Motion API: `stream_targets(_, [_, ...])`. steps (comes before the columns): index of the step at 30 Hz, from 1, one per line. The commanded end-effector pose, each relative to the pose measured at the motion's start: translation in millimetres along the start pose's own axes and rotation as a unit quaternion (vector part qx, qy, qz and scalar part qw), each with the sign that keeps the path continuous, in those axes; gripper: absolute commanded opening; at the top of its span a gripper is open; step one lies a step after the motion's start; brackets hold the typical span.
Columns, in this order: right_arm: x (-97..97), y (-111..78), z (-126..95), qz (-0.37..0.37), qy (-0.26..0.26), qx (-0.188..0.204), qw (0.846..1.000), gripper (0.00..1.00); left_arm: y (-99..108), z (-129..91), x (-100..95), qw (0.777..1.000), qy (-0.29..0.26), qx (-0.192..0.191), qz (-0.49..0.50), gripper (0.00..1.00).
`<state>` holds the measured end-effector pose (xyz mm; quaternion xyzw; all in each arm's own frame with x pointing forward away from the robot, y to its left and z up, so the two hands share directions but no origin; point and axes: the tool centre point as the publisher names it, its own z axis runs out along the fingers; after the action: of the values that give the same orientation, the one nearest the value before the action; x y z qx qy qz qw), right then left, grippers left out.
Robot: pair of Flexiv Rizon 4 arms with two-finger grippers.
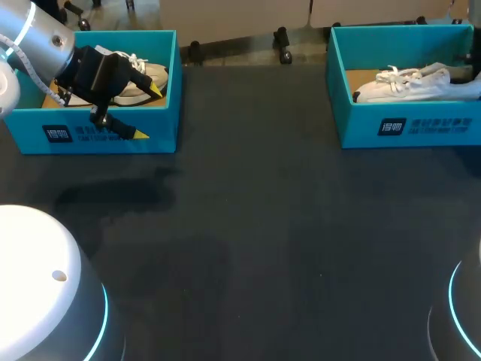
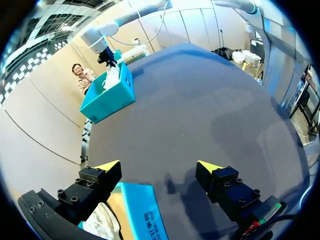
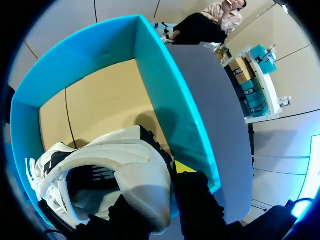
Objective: Take the shoe out of the shoebox, open the shoe tongue, remove and reinsert the insole, then place the shoe into the shoebox
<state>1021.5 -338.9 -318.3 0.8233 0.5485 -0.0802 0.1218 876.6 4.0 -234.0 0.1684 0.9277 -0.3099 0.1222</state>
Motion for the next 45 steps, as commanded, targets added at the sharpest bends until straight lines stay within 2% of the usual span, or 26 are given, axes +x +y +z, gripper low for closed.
stream_targets(1, [6.6,3.2,10.3,-0.001,-0.002,0.005,1.0,0.0,-0.3,0.0,-0.6,1.0,0.001,-0.001,0.0,1.0])
stream_targets(15, [12.2,-1.2,36.3,0.009,-0.01,0.016,1.0,0.0,-0.3,0.0,-0.6,1.0,0.001,-0.001,0.0,1.0])
stream_targets(30, [14.3,-3.6,41.7,0.02,-0.013,0.012,1.0,0.0,-0.3,0.0,-0.6,1.0,0.001,-0.001,0.0,1.0])
stream_targets(31, [13.9,-4.0,41.3,0.021,-0.014,0.012,1.0,0.04,-0.3,0.0,-0.6,1.0,0.001,-0.001,0.0,1.0])
stream_targets(32, [13.6,-4.6,40.6,0.022,-0.014,0.011,1.0,0.28,-0.3,0.0,-0.6,1.0,0.001,-0.001,0.0,1.0])
stream_targets(35, [12.6,-7.8,35.7,0.023,-0.014,0.009,1.0,0.53,-0.3,0.0,-0.6,1.0,0.001,-0.001,0.0,1.0])
stream_targets(36, [12.2,-8.8,34.1,0.023,-0.014,0.009,1.0,0.66,-0.3,0.0,-0.6,1.0,0.001,-0.001,0.0,1.0])
stream_targets(38, [10.8,-11.4,28.3,0.022,-0.013,0.008,1.0,0.67,-0.3,0.0,-0.6,1.0,0.001,-0.001,0.0,1.0])
stream_targets(39, [10.1,-12.8,25.9,0.022,-0.013,0.008,1.0,0.74,-0.3,0.0,-0.6,1.0,0.001,-0.001,0.0,1.0])
stream_targets(41, [8.1,-15.6,16.7,0.024,-0.011,0.001,1.0,0.71,-0.3,0.0,-0.6,1.0,0.001,-0.001,0.0,1.0])
stream_targets(45, [5.2,-20.0,-9.8,0.02,-0.002,-0.019,1.0,0.82,-0.3,0.0,-0.6,1.0,0.001,-0.001,0.0,1.0])
